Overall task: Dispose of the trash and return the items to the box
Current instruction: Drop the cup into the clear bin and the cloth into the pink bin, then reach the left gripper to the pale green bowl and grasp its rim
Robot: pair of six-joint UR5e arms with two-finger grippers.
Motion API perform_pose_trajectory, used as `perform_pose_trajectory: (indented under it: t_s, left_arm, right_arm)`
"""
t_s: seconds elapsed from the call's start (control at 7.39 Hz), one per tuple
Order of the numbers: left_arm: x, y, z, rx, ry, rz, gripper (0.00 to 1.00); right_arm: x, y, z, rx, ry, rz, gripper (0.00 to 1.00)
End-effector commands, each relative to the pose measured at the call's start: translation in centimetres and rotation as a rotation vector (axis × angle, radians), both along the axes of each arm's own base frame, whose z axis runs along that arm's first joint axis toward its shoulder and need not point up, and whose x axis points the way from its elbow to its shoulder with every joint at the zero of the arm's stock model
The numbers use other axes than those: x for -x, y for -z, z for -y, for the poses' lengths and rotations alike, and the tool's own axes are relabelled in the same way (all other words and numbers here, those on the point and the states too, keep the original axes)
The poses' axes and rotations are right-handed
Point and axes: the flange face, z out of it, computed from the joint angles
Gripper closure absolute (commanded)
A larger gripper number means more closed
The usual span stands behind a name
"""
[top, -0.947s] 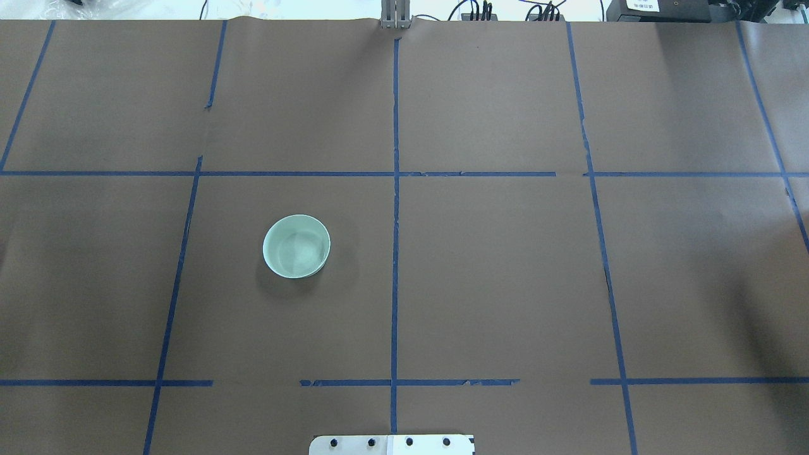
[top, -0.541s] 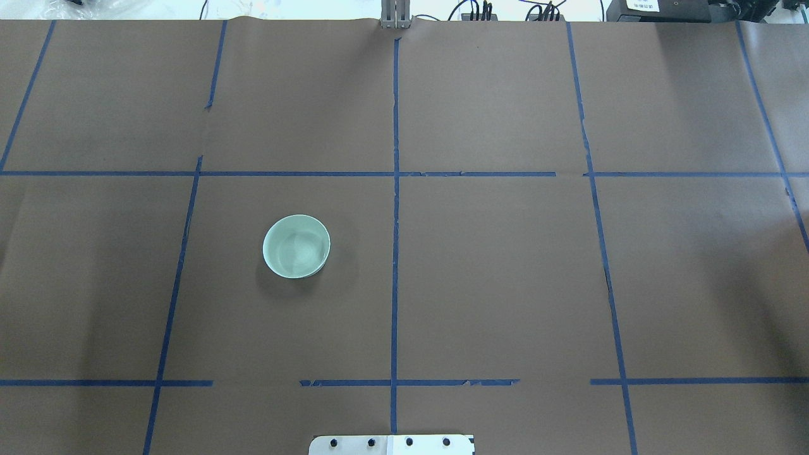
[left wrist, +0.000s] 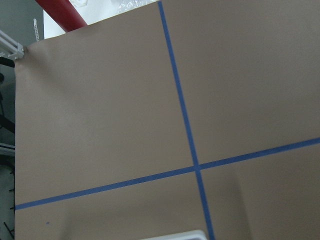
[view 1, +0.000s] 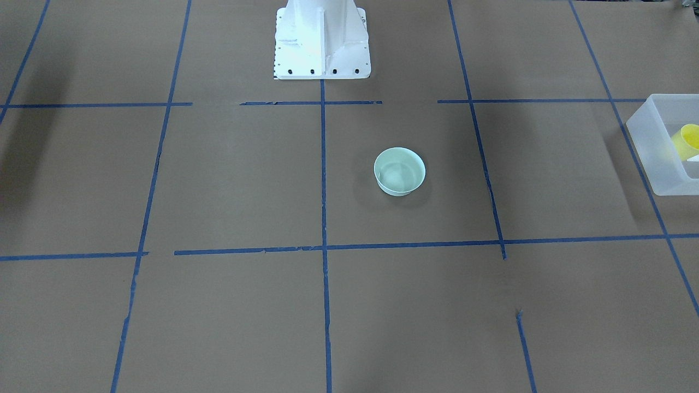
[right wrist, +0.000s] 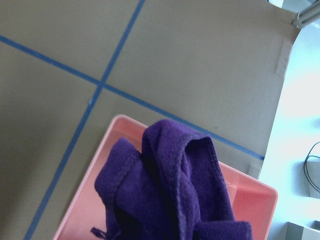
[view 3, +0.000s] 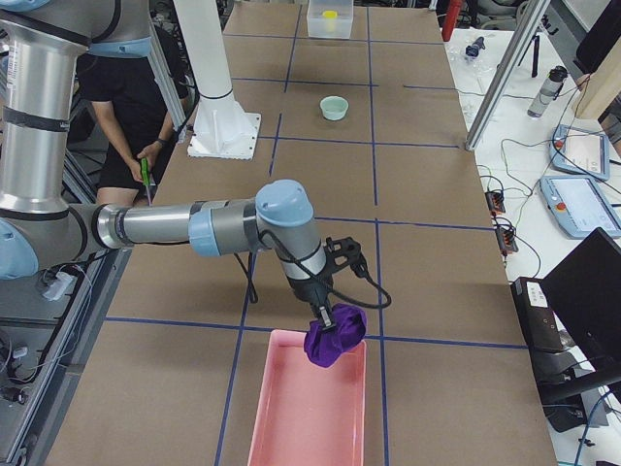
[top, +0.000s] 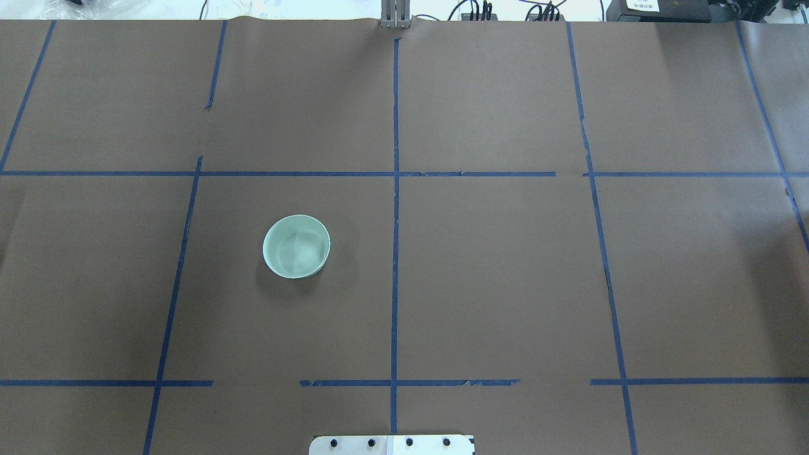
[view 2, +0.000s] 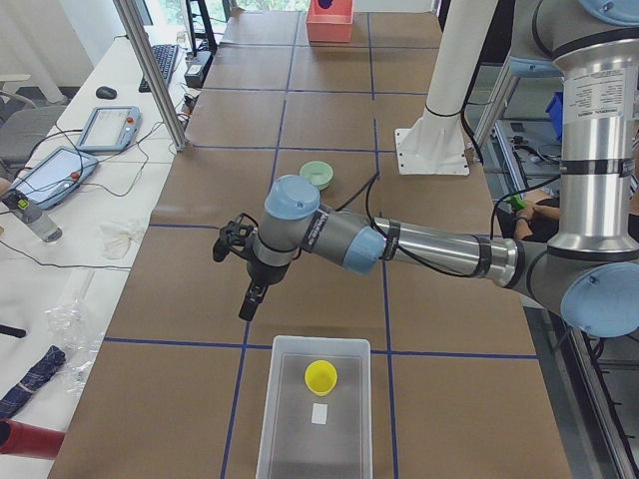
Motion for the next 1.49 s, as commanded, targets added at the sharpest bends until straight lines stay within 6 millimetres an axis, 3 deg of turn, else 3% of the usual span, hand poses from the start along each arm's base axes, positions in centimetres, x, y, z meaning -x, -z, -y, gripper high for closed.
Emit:
perform_pose_trajectory:
  t_s: [0.0,0.14,0.27,0.41,0.54,0.95,1.22,1.35]
  left_arm:
    - [-6.2,4.4,2.0,0.011,-0.007,-0.065,0.00]
    - [-7.8,5.3,2.1,0.022,-0.005,-0.088,0.00]
    - [-9.9,6.2,2.2,0.031,-0.016,-0.108,0.00]
    - [-11.7,7.8,2.5,0.036,-0.018,-0.133,0.00]
    - [-14.2,9.9,2.2,0.068,-0.011,-0.189,0.00]
    - [-23.9,15.6,2.2,0.199,0.020,-0.319,0.00]
    - [-32.1,19.4,0.5,0.299,0.031,-0.378,0.00]
    - [-36.3,20.2,-1.2,0.326,0.055,-0.383,0.00]
  right_arm:
    - [-0.1,-12.2,-1.9,-0.002,0.007,-0.006,1.00]
    - [0.0,-15.0,-2.5,-0.011,0.002,-0.004,1.00]
    - [0.0,-15.2,-2.2,-0.009,0.001,0.000,0.28]
    - [0.0,-15.4,-2.3,0.000,-0.009,0.010,0.00]
    - [0.4,-14.9,-2.0,0.016,-0.016,0.071,0.00]
    - [1.8,-10.6,0.5,0.189,-0.172,0.335,0.00]
    - [6.6,-6.1,2.9,0.267,-0.223,0.398,0.00]
    - [8.8,-3.8,3.8,0.288,-0.234,0.414,0.00]
